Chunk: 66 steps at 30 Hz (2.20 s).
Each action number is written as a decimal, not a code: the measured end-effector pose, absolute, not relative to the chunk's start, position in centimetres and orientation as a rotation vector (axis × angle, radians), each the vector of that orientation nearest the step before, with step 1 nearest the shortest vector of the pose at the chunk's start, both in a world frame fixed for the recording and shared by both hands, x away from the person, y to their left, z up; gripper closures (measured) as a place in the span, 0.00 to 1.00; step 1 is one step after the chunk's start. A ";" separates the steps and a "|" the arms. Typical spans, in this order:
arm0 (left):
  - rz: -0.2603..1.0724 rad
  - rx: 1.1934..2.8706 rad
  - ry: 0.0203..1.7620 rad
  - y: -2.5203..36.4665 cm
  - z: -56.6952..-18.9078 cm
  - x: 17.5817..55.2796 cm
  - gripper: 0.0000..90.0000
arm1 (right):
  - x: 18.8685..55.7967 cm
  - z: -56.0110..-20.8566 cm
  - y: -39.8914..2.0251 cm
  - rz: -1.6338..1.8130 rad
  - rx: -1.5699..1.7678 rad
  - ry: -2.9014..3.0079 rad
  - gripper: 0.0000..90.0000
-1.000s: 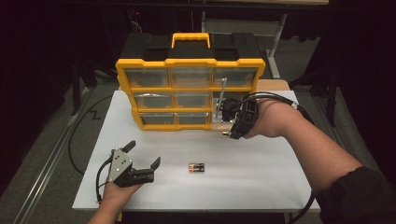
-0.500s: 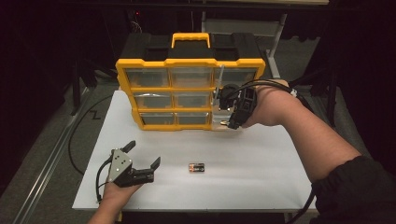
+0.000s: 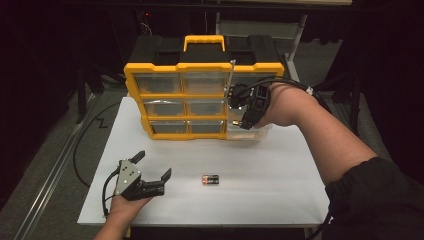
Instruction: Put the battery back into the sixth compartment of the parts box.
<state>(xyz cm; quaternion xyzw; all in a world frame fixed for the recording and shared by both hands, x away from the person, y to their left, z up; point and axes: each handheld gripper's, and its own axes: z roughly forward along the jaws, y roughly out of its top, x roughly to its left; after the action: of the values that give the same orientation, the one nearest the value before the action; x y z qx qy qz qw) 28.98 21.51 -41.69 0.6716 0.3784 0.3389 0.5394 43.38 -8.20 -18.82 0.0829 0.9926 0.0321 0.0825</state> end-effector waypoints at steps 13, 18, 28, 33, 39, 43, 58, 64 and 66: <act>0.802 1.597 0.900 21.5 -41.7 29.0 0.01 | 45.0 -18.9 -7.8 0.108 0.266 2.947 0.88; 0.801 1.595 0.901 21.6 -41.7 29.0 0.01 | 45.3 -19.2 -7.6 0.091 0.270 2.941 0.88; 0.800 1.595 0.901 21.5 -41.7 29.0 0.01 | 45.7 -19.3 -7.7 0.090 0.282 2.938 0.88; 0.800 1.597 0.900 21.6 -41.7 29.0 0.01 | 45.7 -19.3 -7.8 0.108 0.298 2.923 0.80; 0.800 1.596 0.900 21.5 -41.7 29.0 0.01 | 44.8 -18.8 -8.0 0.123 0.306 2.929 0.74; 0.802 1.593 0.900 21.5 -41.7 29.0 0.01 | 44.1 -18.6 -8.2 0.124 0.300 2.927 0.73; 0.808 1.594 0.905 21.4 -41.7 29.0 0.01 | 41.4 -20.8 -8.6 0.140 0.275 2.964 0.71; 0.809 1.595 0.907 21.5 -41.7 29.0 0.01 | 40.6 -22.1 -8.5 0.150 0.260 2.992 0.71; 0.808 1.594 0.907 21.4 -41.7 29.0 0.00 | 40.3 -22.6 -8.5 0.152 0.249 2.998 0.71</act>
<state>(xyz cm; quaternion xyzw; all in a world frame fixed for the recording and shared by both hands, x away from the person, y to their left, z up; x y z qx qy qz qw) 29.01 21.45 -41.75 0.6701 0.3814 0.3398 0.5385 40.35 -8.49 -22.62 0.0826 0.9932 0.0502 0.0645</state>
